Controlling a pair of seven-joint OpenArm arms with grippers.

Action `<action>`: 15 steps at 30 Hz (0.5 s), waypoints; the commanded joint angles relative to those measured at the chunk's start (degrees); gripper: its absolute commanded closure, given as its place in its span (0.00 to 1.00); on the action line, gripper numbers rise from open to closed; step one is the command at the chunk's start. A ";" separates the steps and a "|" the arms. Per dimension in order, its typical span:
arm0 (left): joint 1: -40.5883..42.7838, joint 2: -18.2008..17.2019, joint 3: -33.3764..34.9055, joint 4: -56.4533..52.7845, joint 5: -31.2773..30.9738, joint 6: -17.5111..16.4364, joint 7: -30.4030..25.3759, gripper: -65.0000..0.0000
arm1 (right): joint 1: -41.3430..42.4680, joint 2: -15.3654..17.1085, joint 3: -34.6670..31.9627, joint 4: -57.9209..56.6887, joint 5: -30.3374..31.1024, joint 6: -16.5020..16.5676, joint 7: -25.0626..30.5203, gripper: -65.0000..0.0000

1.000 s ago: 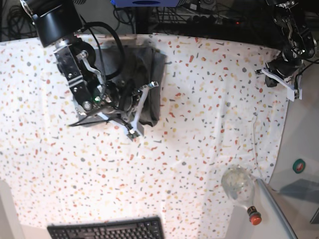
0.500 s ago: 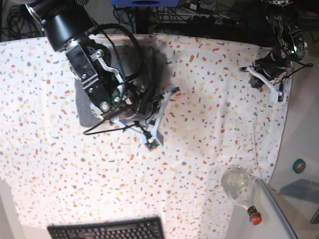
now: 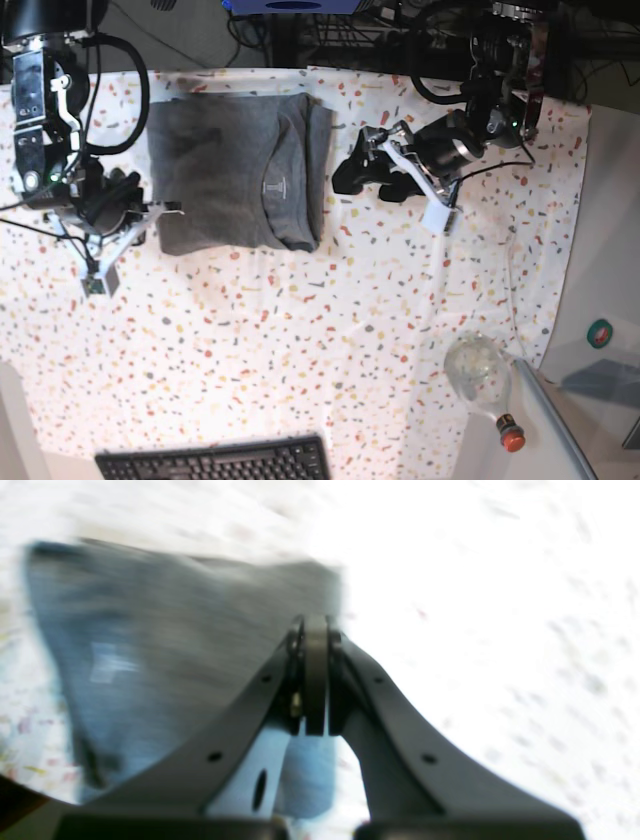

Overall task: Layout the t-shirt on the table in an organized manner, then fold the t-shirt properly
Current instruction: 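Tuck and smooth the bundle's side with the left gripper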

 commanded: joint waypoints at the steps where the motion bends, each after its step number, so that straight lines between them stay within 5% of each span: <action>1: -1.15 -0.42 1.39 -0.07 -1.16 -0.58 -0.97 0.12 | 0.34 0.81 1.42 1.03 0.17 0.09 1.37 1.00; 6: -3.52 1.95 5.08 -4.56 -0.72 -0.40 -1.14 0.10 | -2.03 0.90 6.60 1.03 0.17 1.06 1.37 1.00; 12: -7.12 3.53 8.86 -10.62 -0.72 0.04 -1.14 0.10 | -3.00 0.37 12.85 0.76 0.17 12.31 1.37 1.00; 15: -8.62 3.62 10.18 -13.61 -0.72 5.05 -1.32 0.10 | -3.17 0.28 15.92 0.68 0.17 14.51 1.37 1.00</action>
